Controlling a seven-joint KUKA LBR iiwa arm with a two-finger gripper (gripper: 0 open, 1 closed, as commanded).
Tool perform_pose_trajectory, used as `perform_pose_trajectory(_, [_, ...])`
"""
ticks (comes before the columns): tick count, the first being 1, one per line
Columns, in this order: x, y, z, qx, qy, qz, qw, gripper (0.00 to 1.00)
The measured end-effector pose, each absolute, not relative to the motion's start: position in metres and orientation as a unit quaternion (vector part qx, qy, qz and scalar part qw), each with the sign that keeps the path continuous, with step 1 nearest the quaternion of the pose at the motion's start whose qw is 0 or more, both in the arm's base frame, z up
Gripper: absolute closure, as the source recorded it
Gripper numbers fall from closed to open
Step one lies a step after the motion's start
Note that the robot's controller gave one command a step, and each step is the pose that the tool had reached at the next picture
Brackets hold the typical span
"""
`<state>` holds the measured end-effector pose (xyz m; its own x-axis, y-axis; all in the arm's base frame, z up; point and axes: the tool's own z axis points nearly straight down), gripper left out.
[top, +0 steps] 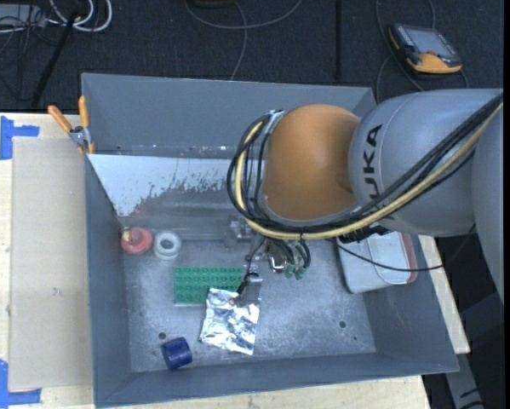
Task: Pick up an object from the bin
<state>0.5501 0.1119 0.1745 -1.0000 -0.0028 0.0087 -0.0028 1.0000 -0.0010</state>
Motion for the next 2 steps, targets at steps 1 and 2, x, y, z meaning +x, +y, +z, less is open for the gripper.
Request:
perform_pose_trajectory(1, [0.5767,0.1119,0.0721,0.124,-0.992,0.000,0.003,0.00])
perform_pose_trajectory(2, [0.5787,0.1121,0.0760,0.122,-0.993,-0.001,0.000,1.00])
